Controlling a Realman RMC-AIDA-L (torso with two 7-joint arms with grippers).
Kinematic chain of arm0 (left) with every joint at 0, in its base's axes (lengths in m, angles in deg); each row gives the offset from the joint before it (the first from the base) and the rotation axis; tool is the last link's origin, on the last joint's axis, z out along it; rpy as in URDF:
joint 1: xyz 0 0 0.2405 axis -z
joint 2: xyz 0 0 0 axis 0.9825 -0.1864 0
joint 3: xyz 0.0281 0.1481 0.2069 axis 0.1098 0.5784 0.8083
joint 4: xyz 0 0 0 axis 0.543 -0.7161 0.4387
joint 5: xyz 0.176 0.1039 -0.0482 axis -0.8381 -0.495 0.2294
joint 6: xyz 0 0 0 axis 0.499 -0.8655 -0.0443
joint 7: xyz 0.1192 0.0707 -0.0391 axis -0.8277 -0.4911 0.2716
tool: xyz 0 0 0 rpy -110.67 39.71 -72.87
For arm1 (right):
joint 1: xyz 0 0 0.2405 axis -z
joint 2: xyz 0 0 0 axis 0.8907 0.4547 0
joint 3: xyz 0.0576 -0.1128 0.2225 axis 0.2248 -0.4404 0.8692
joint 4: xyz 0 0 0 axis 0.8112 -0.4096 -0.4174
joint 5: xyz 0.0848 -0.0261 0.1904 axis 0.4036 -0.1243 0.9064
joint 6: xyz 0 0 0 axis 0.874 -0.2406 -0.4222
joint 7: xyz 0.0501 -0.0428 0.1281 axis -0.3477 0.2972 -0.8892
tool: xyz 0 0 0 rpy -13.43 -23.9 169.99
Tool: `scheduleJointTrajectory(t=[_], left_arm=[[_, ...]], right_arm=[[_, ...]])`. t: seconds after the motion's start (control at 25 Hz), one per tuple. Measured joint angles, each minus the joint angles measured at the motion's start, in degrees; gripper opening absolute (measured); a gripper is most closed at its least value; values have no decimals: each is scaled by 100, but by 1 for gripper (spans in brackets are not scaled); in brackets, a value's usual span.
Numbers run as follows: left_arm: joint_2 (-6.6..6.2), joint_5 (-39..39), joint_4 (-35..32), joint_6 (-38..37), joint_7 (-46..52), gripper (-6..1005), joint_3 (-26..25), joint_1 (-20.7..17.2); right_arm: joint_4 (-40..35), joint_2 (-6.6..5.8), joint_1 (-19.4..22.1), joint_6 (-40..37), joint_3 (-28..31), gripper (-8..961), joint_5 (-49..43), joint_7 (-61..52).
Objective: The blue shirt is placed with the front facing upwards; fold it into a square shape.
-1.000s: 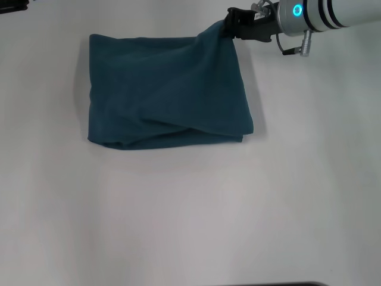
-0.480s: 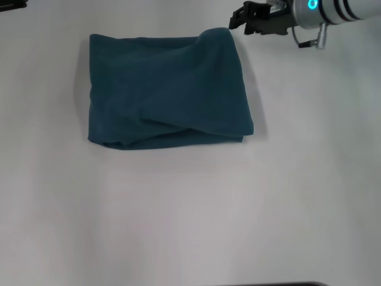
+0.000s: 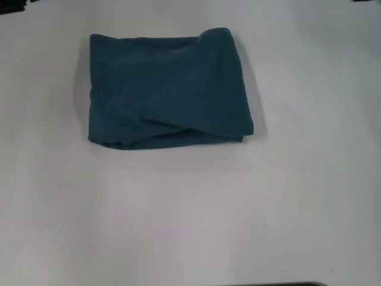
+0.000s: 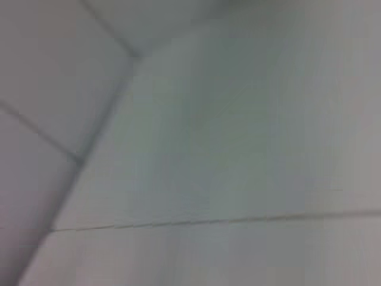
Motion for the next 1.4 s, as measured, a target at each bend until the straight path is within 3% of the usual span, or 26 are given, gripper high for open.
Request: scheduleJointTrajectory(t=[0.04,0.16,0.28,0.44,0.64,0.8,1.4], left_arm=[[-79,13,-57,-243,-321,900,-45,-19],[-161,18,-119,-643,-892,900,-40,-57],[-154,22,-118,-1014,-1583,900,-43,-131],[4,2,-53,-1224,-2864,899,-15,-392],[261,23,-53,-1223,-3690,899,-65,-722],[339,25,-10,-1163,-3727,899,-73,-792],[341,-22,-44,-1107,-3732,899,-49,-847]], right_arm=[[-207,30,168,-212,76,615,246,360],[-790,119,820,-758,166,662,1038,1728],[-1215,203,1381,-1183,175,710,1386,2825],[-1629,348,2022,-1790,200,769,1436,3934],[-2066,708,2698,-2050,285,808,1468,4652],[-1902,712,2804,-2061,387,806,1632,4664],[-1800,713,2760,-2115,462,807,1671,4686]])
